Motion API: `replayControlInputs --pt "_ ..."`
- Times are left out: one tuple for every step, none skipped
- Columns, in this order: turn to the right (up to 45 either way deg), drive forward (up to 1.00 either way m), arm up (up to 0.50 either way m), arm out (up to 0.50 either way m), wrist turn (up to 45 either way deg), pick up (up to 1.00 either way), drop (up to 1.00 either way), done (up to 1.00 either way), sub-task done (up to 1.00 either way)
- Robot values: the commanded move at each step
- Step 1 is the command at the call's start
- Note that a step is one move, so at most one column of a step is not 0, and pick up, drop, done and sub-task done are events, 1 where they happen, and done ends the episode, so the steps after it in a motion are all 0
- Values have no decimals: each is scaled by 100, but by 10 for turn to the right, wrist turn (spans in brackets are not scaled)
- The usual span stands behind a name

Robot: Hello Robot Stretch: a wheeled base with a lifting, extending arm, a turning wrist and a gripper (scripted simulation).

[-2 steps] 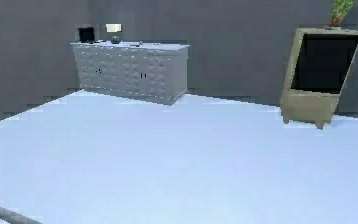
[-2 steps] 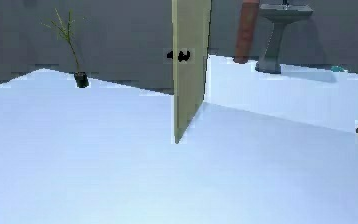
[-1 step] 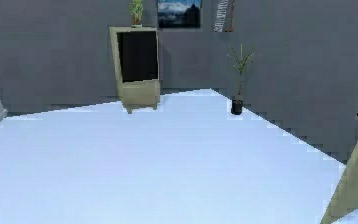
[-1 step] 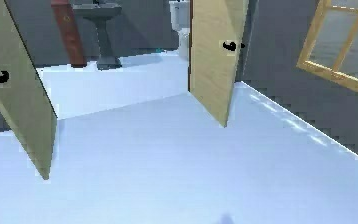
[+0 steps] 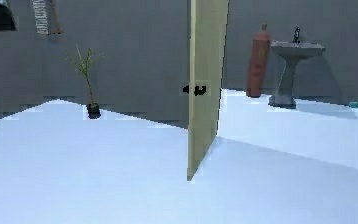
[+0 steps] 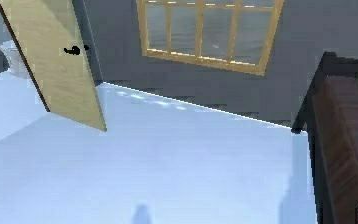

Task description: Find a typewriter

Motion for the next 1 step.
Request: replayControlInputs --pt "0 15 0 0 0 0 0 0 0"
